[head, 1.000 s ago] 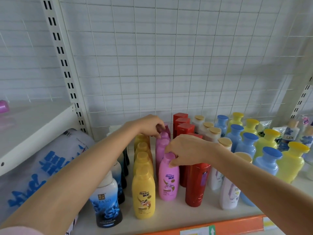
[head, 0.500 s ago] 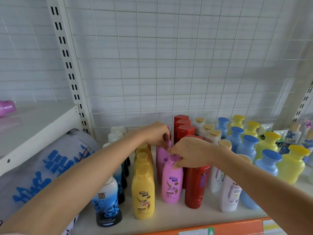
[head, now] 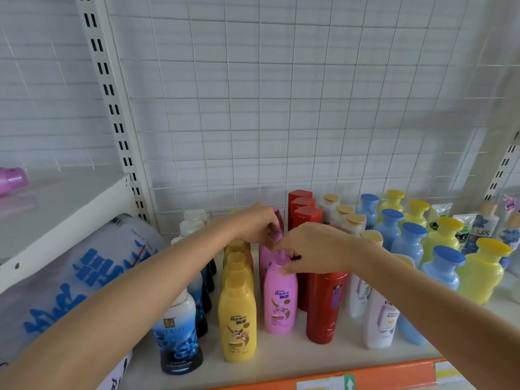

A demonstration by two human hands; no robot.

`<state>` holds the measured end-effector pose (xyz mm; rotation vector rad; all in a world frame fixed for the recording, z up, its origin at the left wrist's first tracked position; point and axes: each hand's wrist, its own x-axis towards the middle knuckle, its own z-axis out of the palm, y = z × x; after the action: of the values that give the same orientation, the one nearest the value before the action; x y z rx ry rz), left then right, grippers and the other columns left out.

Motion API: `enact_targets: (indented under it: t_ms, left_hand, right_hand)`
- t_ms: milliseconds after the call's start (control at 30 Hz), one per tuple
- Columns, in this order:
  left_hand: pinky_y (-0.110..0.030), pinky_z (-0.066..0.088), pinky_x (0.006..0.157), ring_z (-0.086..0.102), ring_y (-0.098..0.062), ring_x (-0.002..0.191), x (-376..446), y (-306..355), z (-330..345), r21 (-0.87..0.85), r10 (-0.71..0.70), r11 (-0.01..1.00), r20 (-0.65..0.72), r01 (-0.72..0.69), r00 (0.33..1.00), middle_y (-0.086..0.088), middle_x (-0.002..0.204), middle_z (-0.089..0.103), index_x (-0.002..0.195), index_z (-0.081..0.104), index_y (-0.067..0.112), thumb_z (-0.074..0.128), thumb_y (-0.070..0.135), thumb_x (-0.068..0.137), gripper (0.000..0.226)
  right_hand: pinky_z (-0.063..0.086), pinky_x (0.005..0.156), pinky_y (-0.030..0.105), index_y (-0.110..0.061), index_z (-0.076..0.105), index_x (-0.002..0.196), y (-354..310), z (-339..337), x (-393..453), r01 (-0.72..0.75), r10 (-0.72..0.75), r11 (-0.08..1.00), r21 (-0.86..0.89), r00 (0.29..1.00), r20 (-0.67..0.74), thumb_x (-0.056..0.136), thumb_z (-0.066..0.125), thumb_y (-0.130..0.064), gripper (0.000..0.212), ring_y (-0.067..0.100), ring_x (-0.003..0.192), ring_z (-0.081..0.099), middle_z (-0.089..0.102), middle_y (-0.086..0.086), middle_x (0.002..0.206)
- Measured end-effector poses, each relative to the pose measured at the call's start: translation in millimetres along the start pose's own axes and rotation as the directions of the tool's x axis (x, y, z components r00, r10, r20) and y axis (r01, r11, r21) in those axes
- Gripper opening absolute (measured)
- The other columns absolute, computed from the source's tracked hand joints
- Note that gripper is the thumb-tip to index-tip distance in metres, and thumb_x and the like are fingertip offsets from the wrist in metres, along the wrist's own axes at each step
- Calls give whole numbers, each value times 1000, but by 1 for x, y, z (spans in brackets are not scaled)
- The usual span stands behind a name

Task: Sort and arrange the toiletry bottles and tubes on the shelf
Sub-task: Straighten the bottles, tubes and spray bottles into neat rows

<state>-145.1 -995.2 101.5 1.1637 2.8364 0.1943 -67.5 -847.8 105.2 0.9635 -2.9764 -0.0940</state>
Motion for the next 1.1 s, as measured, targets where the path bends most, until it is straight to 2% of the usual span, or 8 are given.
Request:
enact_targets:
  t_ms: [167,400,533,667,800,900,967,1100]
  left_hand:
    - [-19,46,80,61,-7,86,-5,-7,-14,-86,-47,996,-93,39,995,3,99,69,104,69,14,71,32,79,31]
    - [-12,42,72,58,-5,81,7,-12,-28,-274,-157,960,-352,59,923,2,93,66,101,67,12,58,14,89,15]
    - [-10,40,71,58,-5,88,19,8,-21,-258,-103,966,-323,18,941,7,98,64,101,67,16,60,20,88,16]
    - [-11,43,77,59,-3,87,27,35,-24,-206,-12,977,-282,-49,959,5,101,68,100,69,17,63,23,86,16]
    - [-15,44,80,59,-4,86,35,62,-31,-164,6,985,-271,-52,963,6,96,68,97,70,15,63,24,86,15]
    - [-12,41,75,57,-3,85,48,81,-32,-110,7,993,-262,-37,965,6,98,68,96,70,17,62,26,86,15]
    - [-19,45,82,58,-6,89,60,94,-30,-87,-13,996,-239,-8,971,5,100,69,97,71,17,62,27,87,17]
    - [-29,48,88,61,-10,93,79,126,-20,-65,-45,997,-135,37,990,3,100,69,98,71,16,64,32,84,22]
  right_hand:
    - [51,82,31,-23,66,97,25,-19,-37,-139,157,979,150,980,-120,87,58,-31,15,7,85,60,61,-13,89]
    - [42,75,16,-26,63,114,35,-6,-84,-225,256,954,197,954,-153,90,53,-40,30,5,87,57,64,-8,102]
    - [43,83,20,-24,61,118,36,-1,-89,-191,240,950,246,952,-189,93,50,-37,31,6,91,57,64,-6,104]
    - [39,81,16,-22,63,116,62,-9,-100,-227,276,948,226,936,-220,95,47,-28,27,1,87,52,64,-10,107]
    - [36,71,3,-22,68,107,97,-20,-120,-253,287,951,179,936,-203,94,50,-21,23,-10,71,49,62,-19,90]
    - [42,74,9,-27,68,105,109,-17,-137,-213,251,948,237,958,-142,90,55,-36,21,-2,82,58,67,-14,95]
    - [43,78,10,-31,63,112,112,-9,-145,-172,212,931,323,973,-94,84,59,-47,33,-2,89,58,65,-14,99]
    - [46,90,25,-32,53,126,117,9,-149,-99,124,952,291,990,-68,84,60,-48,46,5,102,57,61,-12,115]
